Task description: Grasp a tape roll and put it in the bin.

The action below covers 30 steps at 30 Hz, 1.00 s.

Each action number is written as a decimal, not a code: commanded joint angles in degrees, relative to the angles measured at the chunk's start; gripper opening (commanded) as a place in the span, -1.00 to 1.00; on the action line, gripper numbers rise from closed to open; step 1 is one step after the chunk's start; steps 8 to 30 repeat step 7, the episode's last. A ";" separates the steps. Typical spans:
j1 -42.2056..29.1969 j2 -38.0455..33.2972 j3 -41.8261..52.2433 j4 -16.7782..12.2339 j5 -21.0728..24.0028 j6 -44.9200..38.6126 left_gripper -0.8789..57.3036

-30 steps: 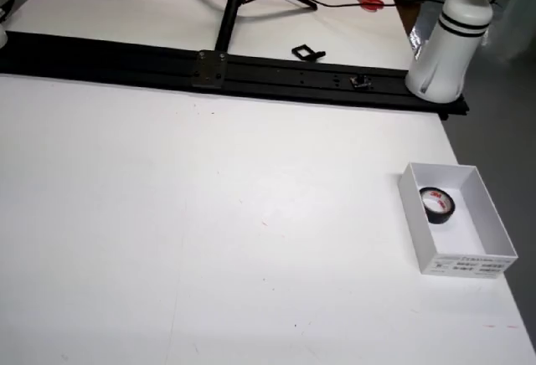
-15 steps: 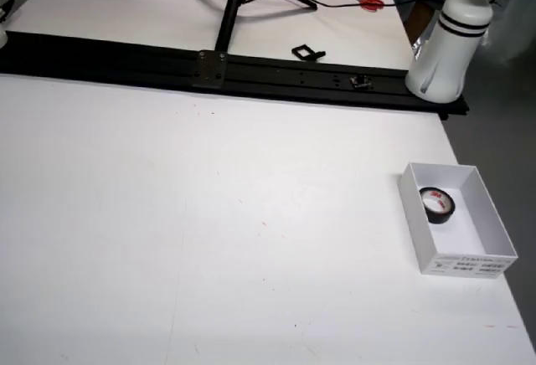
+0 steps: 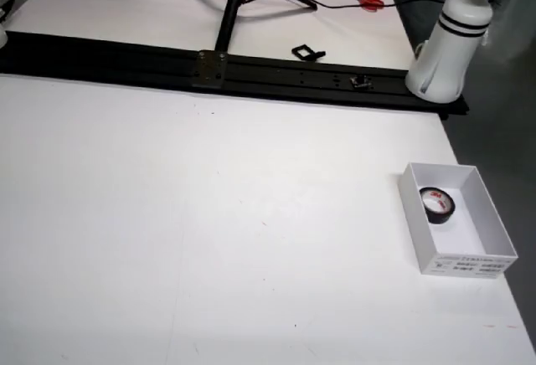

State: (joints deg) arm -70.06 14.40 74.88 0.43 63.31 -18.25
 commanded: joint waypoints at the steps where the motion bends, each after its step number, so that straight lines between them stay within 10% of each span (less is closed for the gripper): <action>1: 10.73 -1.66 1.93 0.36 -1.88 8.32 -0.98; 30: 8.71 -1.57 1.93 0.36 -1.88 8.84 -0.98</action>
